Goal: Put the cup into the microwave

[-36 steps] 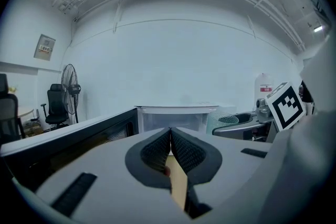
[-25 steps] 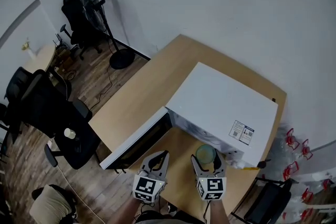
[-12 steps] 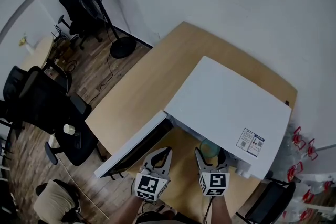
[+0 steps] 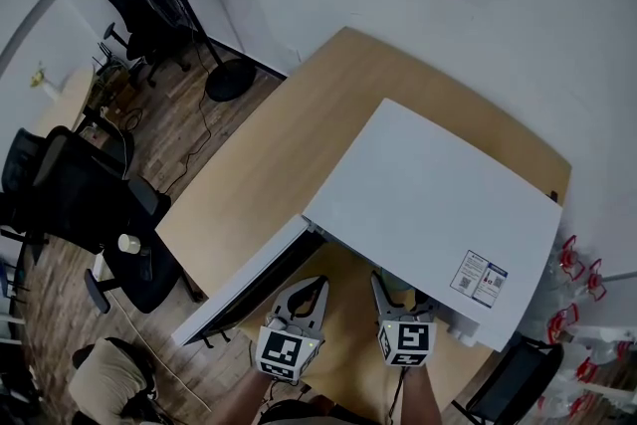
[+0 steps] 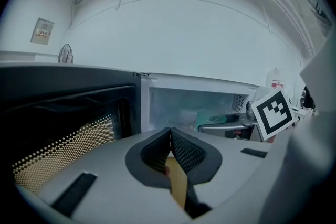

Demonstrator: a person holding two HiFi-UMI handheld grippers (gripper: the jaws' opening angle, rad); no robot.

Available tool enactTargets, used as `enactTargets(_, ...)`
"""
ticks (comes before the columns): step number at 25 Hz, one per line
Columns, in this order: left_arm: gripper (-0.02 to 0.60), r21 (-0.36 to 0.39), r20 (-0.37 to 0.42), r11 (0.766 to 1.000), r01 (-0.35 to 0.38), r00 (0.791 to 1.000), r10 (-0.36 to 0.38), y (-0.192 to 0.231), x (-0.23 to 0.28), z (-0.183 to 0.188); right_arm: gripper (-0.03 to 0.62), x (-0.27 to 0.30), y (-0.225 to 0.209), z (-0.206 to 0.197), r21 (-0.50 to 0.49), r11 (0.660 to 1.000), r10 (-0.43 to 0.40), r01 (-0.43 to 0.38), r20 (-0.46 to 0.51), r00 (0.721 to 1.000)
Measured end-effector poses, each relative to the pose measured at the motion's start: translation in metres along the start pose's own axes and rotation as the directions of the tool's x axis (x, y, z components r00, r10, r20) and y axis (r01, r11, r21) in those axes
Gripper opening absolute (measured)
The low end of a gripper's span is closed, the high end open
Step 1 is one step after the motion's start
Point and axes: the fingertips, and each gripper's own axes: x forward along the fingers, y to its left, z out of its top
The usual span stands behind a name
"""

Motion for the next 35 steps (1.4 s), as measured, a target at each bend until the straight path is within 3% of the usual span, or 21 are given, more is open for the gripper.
enactTargets(20,0.023,0.003,-0.037,1.0,0.01,0.999,-0.01,-0.002,0.01,-0.012,0.368,0.013,-0.009,0.008,0.031,0.999,-0.034,0.032,0.071,0.997)
enactTargets(35,0.023,0.018,-0.013,1.0,-0.024,1.0,0.024,0.003,-0.011,-0.001,0.368,-0.005,-0.008,0.018,0.048,0.998,-0.055,0.051,0.08,0.995)
